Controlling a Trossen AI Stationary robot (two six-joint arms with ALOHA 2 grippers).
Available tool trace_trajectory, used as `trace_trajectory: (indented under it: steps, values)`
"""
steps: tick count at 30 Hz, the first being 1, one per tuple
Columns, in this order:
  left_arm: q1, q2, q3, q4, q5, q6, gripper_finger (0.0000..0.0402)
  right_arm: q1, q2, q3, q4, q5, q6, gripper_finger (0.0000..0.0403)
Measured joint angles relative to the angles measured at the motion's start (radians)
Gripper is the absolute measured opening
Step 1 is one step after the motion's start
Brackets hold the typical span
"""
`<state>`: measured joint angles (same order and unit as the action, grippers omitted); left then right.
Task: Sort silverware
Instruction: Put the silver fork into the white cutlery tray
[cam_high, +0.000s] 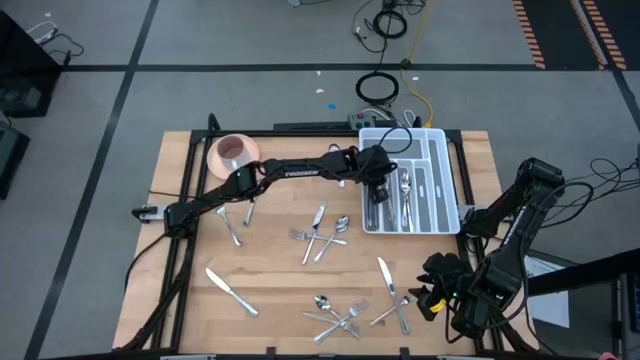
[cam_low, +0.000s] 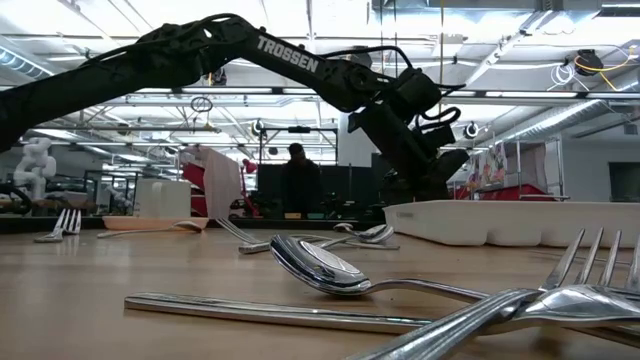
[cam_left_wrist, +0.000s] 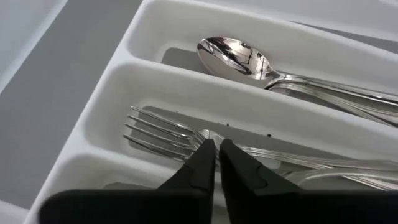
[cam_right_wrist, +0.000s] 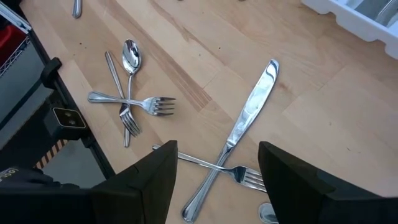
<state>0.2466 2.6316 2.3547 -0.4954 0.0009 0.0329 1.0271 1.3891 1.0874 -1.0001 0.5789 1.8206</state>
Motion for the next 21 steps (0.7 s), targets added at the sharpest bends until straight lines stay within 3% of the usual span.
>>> trace_trajectory:
  steps: [9, 13, 17, 21]
  values:
    - [-0.001, 0.0, 0.0, -0.005, 0.028, 0.0, 0.0108, 0.0, 0.0, 0.0, -0.001, 0.001, 0.0, 0.0217]
    - [-0.001, 0.0, -0.001, -0.017, 0.033, -0.001, 0.0116, 0.0, 0.0, 0.0, -0.001, 0.002, 0.0, 0.0217]
    - [0.0, 0.003, -0.001, -0.021, 0.031, -0.019, 0.009, 0.0, 0.0, 0.0, 0.0, 0.002, 0.0, 0.0217]
    - [0.002, 0.017, 0.001, -0.017, 0.028, -0.027, 0.002, 0.0, 0.0, 0.0, 0.0, 0.002, 0.001, 0.0217]
